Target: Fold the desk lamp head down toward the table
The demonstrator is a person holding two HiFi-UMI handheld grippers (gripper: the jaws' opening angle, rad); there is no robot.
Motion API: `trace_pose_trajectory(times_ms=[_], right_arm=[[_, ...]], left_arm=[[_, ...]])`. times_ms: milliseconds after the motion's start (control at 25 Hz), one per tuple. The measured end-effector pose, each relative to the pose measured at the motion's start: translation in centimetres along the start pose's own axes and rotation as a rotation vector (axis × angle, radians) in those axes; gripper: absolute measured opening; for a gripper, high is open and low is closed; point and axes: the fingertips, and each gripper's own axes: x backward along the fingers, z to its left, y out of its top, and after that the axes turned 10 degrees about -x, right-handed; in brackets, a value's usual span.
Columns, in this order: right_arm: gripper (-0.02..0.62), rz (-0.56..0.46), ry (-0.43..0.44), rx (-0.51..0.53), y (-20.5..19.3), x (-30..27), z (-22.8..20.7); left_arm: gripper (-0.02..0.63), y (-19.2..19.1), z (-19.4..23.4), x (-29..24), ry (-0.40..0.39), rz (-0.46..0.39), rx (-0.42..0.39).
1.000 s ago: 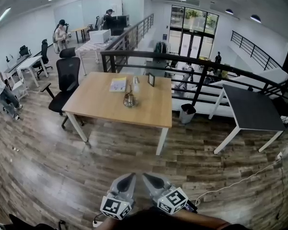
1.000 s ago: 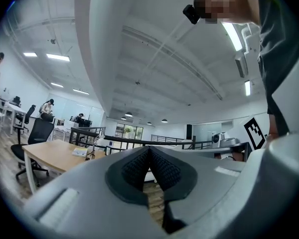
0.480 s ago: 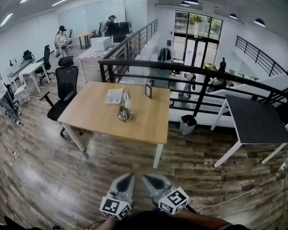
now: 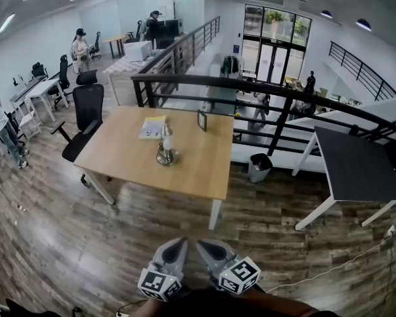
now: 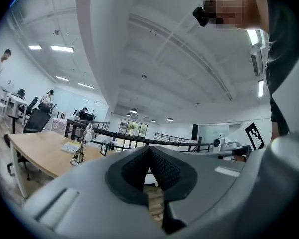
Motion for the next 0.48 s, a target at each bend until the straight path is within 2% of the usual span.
trace_pose_trajectory(times_ms=[280,480], right_arm=[[0.003,0.002,-0.026,0.0,1.4,-3.1,-2.9],[0.003,-0.004,-0.066,-0.017,2.9,-7.4,-4.9]], left_arm=[[0.0,0.1,3.2,-3.6,-0.023,-0.011,0.007],[0.0,1.7,6.7,-6.2,-0.07,-0.032,0.0]])
